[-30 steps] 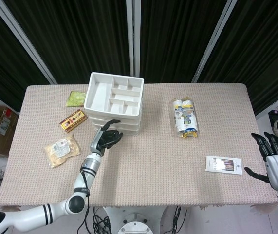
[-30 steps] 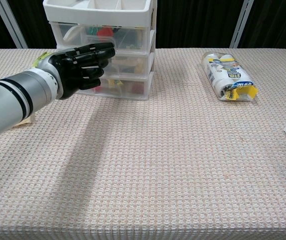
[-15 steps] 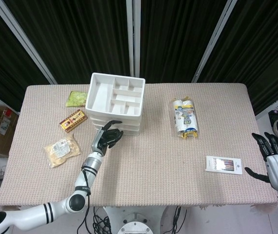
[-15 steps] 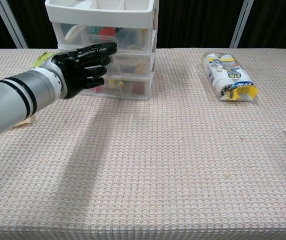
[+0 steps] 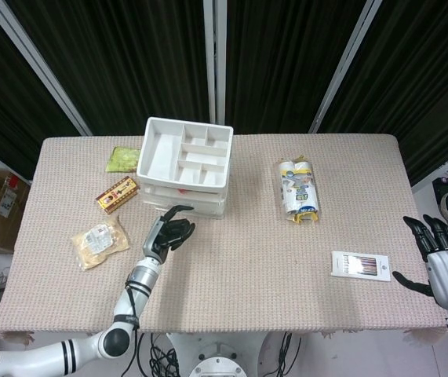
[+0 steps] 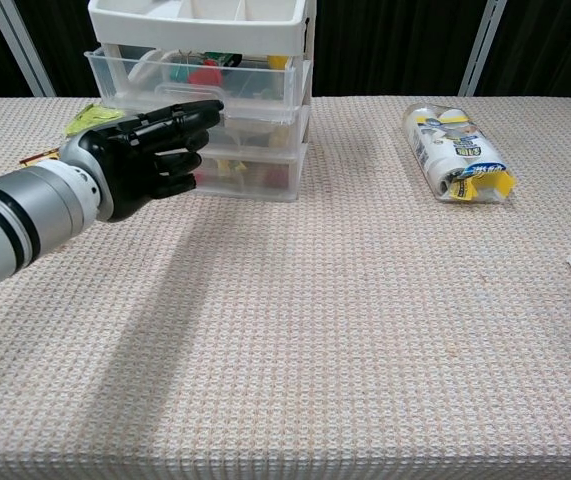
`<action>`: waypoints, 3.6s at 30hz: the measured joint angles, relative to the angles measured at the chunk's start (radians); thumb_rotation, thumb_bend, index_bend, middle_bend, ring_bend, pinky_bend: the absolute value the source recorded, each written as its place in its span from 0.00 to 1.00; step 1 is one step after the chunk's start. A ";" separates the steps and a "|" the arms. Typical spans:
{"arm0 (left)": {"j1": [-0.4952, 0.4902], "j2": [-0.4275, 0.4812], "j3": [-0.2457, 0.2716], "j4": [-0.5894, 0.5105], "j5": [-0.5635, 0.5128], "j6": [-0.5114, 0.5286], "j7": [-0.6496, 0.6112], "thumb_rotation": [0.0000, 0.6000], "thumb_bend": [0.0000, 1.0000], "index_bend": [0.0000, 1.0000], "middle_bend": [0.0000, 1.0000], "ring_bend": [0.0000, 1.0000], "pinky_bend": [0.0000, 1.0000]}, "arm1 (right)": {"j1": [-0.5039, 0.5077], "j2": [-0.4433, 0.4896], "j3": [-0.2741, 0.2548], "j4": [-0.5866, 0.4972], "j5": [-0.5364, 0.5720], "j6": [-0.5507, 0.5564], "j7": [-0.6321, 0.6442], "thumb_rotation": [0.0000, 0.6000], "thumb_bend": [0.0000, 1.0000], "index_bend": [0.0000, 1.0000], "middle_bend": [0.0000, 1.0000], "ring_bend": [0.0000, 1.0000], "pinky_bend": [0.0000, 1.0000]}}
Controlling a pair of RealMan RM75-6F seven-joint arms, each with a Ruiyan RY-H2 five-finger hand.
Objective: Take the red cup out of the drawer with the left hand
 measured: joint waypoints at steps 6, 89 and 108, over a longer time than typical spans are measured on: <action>0.033 0.014 0.066 -0.026 0.095 0.090 0.065 1.00 0.33 0.16 0.74 0.85 1.00 | -0.003 0.001 0.000 -0.002 -0.005 0.009 0.002 1.00 0.03 0.00 0.13 0.00 0.06; -0.205 0.723 0.220 -0.363 0.273 0.095 1.021 1.00 0.25 0.39 0.86 0.93 1.00 | -0.047 0.008 -0.003 0.035 -0.029 0.079 0.060 1.00 0.04 0.00 0.13 0.00 0.07; -0.470 0.602 0.237 0.012 0.402 -0.147 1.122 1.00 0.24 0.36 0.85 0.93 1.00 | -0.072 0.011 -0.008 0.018 0.007 0.073 0.034 1.00 0.04 0.00 0.13 0.00 0.07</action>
